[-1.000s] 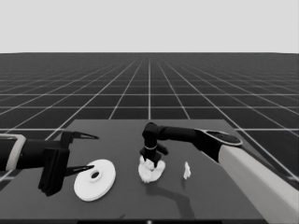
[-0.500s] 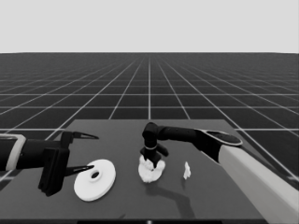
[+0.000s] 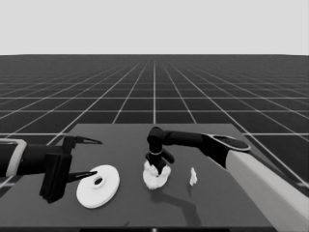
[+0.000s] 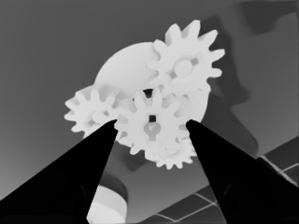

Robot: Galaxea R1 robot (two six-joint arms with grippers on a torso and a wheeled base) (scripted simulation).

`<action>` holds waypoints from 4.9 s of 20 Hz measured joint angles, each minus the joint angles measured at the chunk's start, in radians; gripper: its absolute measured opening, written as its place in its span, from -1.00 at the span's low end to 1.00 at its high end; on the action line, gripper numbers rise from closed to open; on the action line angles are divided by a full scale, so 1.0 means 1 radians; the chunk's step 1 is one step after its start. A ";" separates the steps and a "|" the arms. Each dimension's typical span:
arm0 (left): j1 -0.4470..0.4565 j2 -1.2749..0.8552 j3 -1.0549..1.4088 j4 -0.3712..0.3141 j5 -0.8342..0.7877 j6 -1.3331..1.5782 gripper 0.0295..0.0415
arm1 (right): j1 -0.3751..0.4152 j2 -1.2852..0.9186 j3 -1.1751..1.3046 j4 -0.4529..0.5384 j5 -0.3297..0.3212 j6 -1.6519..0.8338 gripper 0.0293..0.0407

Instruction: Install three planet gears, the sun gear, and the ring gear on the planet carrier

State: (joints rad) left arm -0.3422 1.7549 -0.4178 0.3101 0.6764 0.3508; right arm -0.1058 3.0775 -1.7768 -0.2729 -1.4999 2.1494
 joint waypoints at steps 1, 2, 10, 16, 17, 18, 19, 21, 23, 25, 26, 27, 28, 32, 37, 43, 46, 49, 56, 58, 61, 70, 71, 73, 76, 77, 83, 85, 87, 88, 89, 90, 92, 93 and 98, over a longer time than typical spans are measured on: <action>0.000 0.000 0.000 0.000 0.000 0.000 0.49 | 0.000 0.000 0.000 0.000 0.000 0.010 -0.71; 0.000 0.000 0.000 0.000 0.000 0.000 0.49 | 0.000 0.000 0.000 0.000 0.000 0.021 -0.72; 0.000 0.000 0.000 0.000 0.000 0.000 0.49 | 0.000 0.000 0.000 0.000 0.000 0.105 -0.71; 0.000 0.000 0.000 0.000 0.000 0.000 0.49 | 0.000 0.000 0.000 0.000 0.000 0.168 -0.72; 0.000 0.000 0.000 0.000 0.000 0.000 0.49 | 0.000 0.000 0.000 0.000 0.000 0.178 -0.71; 0.000 0.000 0.000 0.000 0.000 0.000 0.49 | 0.000 0.000 0.000 0.000 0.000 0.189 -0.71; 0.000 0.000 0.000 0.000 0.000 0.000 0.49 | 0.000 0.000 0.000 0.000 0.000 0.199 -0.71; 0.000 0.000 0.000 0.000 0.000 0.000 0.49 | 0.000 0.000 0.000 0.000 0.000 0.209 0.34; 0.000 0.000 0.000 0.000 0.000 0.000 0.49 | 0.000 0.000 0.000 0.000 0.000 0.212 0.59; 0.000 0.000 0.000 0.000 0.000 0.000 0.49 | 0.000 0.000 0.000 0.000 0.000 0.213 0.61; 0.000 0.000 0.000 0.000 0.000 0.000 0.49 | 0.000 0.000 0.000 0.000 0.000 0.214 0.61; 0.000 0.000 0.000 0.000 0.000 0.000 0.49 | 0.000 0.000 0.000 0.000 0.000 0.214 0.61; 0.000 0.000 0.000 0.000 0.000 0.000 0.49 | 0.000 0.000 0.000 0.000 0.000 0.214 0.61; 0.000 0.000 0.000 0.000 0.000 0.000 0.49 | 0.269 -0.030 0.130 0.246 -0.082 -0.533 0.67; 0.000 0.000 0.000 0.000 0.000 0.000 0.49 | 0.343 -0.023 0.102 0.316 -0.082 -0.755 0.61; 0.000 0.000 0.000 0.000 0.000 0.000 0.49 | -0.173 -1.122 1.218 -0.334 0.270 -1.702 0.64; 0.000 0.000 0.000 0.000 0.000 0.000 0.49 | -0.235 -1.281 1.356 -0.406 0.310 -1.807 0.62; 0.000 0.000 0.000 0.000 0.000 0.000 0.49 | -0.246 -1.311 1.383 -0.421 0.318 -1.828 0.61; 0.029 0.473 -0.608 -0.383 0.946 -1.488 0.50 | -0.249 -1.318 1.390 -0.425 0.320 -1.833 0.61; 0.036 0.482 -0.650 -0.409 0.942 -1.494 0.49 | -0.249 -1.318 1.390 -0.425 0.320 -1.833 0.61; 0.347 0.482 -0.659 -0.126 0.813 -1.500 0.49 | -0.249 -1.318 1.390 -0.425 0.320 -1.833 0.61; 0.514 0.536 -0.786 0.003 0.730 -1.456 -0.10 | -0.249 -1.318 1.390 -0.425 0.320 -1.833 0.61; 0.514 0.536 -0.787 0.003 0.730 -1.456 -0.12 | -0.249 -1.318 1.390 -0.425 0.320 -1.833 0.61; 0.514 0.537 -0.787 0.003 0.729 -1.456 -0.12 | -0.249 -1.318 1.390 -0.425 0.320 -1.833 0.61; 0.514 0.537 -0.788 0.003 0.729 -1.456 -0.12 | -0.249 -1.318 1.390 -0.425 0.320 -1.833 0.61; 0.514 0.537 -0.788 0.003 0.729 -1.456 -0.12 | -0.249 -1.318 1.390 -0.425 0.320 -1.833 0.61; 0.102 0.475 -0.646 -0.368 0.918 -1.506 -0.11 | -0.249 -1.318 1.390 -0.425 0.320 -1.833 0.61; 0.060 0.483 -0.665 -0.405 0.933 -1.498 -0.12 | -0.249 -1.318 1.390 -0.425 0.320 -1.833 0.61; 0.047 0.486 -0.673 -0.417 0.938 -1.495 -0.12 | -0.249 -1.318 1.390 -0.425 0.320 -1.833 0.61; 0.044 0.487 -0.675 -0.419 0.940 -1.494 -0.12 | -0.249 -1.318 1.390 -0.425 0.320 -1.833 0.61; 0.043 0.487 -0.676 -0.421 0.940 -1.494 -0.12 | -0.249 -1.318 1.390 -0.425 0.320 -1.833 0.61; 0.067 0.667 -0.738 -0.408 0.908 -1.751 -0.12 | -0.249 -1.318 1.390 -0.425 0.320 -1.833 0.61; 0.090 1.092 -0.973 -0.387 0.897 -1.837 -0.12 | -0.249 -1.318 1.390 -0.425 0.320 -1.833 0.61; 0.095 1.188 -1.079 -0.382 0.899 -1.805 -0.12 | -0.249 -1.318 1.390 -0.425 0.320 -1.833 0.61; 0.101 1.312 -1.258 -0.375 0.904 -1.733 -0.12 | -0.249 -1.318 1.390 -0.425 0.320 -1.833 0.61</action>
State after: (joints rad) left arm -0.2413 3.0667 -1.6760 -0.0649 1.5808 -1.3825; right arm -0.3547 1.7592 -0.3868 -0.6977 -1.1801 0.3159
